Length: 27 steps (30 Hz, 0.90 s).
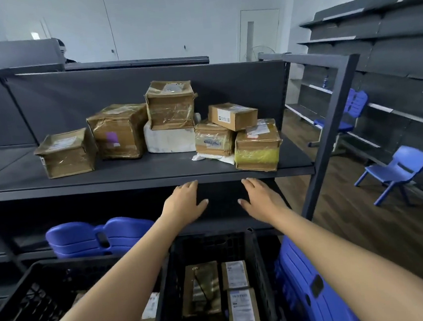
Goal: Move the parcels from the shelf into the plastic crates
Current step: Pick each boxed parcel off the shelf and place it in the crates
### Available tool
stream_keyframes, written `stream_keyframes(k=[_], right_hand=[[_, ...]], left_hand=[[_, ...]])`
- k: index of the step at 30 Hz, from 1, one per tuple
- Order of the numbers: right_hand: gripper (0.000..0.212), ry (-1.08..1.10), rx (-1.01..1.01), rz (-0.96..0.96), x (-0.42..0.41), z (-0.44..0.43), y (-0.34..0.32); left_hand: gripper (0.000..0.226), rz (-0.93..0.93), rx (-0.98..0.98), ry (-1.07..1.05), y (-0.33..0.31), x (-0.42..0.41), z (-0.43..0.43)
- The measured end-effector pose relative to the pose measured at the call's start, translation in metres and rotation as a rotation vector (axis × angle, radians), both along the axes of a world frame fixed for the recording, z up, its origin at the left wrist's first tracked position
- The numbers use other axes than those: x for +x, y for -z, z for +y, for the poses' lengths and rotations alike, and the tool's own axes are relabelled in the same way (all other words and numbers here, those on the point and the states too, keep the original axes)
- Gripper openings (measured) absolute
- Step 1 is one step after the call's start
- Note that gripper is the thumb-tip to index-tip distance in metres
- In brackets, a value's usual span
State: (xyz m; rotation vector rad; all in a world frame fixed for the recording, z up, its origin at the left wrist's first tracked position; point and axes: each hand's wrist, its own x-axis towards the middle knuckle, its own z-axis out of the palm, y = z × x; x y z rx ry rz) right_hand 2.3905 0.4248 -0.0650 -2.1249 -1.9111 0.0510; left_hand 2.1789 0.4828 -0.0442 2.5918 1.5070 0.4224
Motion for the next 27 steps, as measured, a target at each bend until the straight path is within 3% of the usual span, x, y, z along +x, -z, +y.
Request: stream_keyframes(k=[12,21,27], right_hand=[[0.065,0.079,0.193,-0.084,0.007,0.037,-0.065],[0.072,0.147,0.218,-0.084,0.036,0.092,-0.087],[0.075,0.142,0.253,-0.201,0.063,0.123,-0.101]], left_hand=[[0.068,-0.025,0.106,0.103,-0.054,0.020,0.050],[0.072,-0.003,0.156,0.172,-0.073,0.053,0.101],[0.076,-0.049,0.187,0.171,-0.081,0.089,0.137]])
